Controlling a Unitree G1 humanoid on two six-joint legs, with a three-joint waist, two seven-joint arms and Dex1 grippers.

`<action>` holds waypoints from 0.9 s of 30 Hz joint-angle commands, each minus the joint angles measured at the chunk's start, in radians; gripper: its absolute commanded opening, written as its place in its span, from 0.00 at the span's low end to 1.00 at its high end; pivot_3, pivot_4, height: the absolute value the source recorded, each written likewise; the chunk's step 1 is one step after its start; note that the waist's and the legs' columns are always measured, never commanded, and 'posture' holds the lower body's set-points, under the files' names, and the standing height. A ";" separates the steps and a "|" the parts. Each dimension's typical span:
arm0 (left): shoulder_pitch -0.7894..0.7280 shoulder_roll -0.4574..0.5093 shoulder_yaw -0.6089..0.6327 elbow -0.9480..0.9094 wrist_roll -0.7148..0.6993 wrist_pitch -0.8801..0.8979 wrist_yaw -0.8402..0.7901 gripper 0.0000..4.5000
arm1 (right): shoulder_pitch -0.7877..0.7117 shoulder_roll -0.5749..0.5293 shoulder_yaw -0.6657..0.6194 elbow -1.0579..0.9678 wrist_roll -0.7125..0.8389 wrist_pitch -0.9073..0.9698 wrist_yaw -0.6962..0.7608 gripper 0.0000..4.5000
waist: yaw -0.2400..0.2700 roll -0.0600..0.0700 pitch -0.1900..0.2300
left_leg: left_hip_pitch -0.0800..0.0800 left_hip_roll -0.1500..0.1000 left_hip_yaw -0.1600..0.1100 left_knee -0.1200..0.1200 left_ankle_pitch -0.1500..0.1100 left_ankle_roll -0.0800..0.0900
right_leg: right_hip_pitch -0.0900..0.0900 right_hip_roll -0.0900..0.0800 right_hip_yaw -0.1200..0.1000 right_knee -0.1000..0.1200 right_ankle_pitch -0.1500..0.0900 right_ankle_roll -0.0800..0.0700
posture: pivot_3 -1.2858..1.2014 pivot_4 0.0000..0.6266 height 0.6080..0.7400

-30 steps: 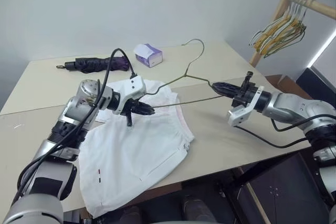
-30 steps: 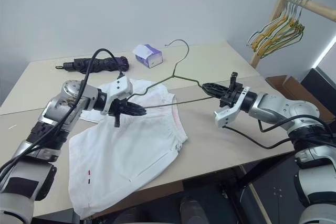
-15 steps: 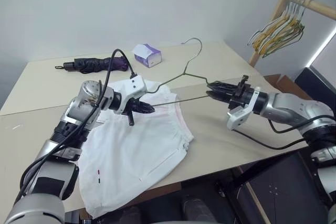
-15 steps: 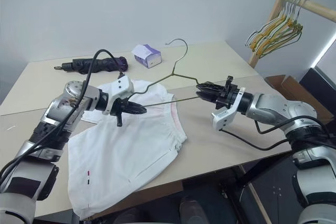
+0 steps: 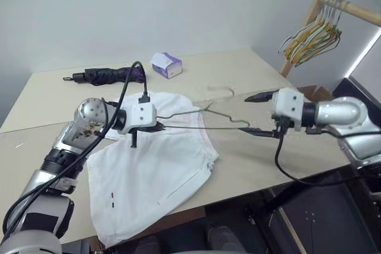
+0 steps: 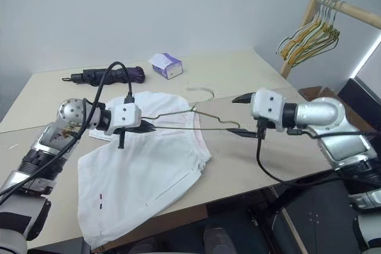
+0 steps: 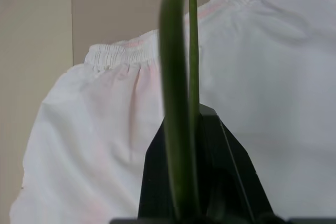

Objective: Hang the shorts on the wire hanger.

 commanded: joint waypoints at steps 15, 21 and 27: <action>-0.008 -0.024 0.055 -0.030 -0.045 -0.003 -0.032 0.00 | -0.124 0.156 0.069 0.028 -0.281 0.296 0.125 0.79 | 0.052 0.001 0.000 | -0.021 -0.001 0.011 0.009 -0.002 0.003 | -0.019 0.002 -0.002 0.005 0.000 0.001 | 0.48 0.00 1.00; -0.008 -0.030 0.058 -0.037 -0.051 0.006 -0.044 0.00 | -0.121 0.195 0.062 0.061 -0.322 0.273 0.152 0.32 | 0.062 0.001 0.000 | -0.021 -0.002 0.011 0.010 -0.002 0.003 | -0.019 0.002 -0.002 0.005 0.000 0.002 | 0.48 0.00 1.00; -0.005 -0.030 0.059 -0.035 -0.052 -0.004 -0.060 0.00 | -0.108 0.204 0.031 0.044 -0.321 0.248 0.180 0.00 | 0.063 0.001 0.000 | -0.021 -0.002 0.011 0.010 -0.002 0.003 | -0.019 0.002 -0.002 0.005 0.000 0.002 | 0.48 0.00 1.00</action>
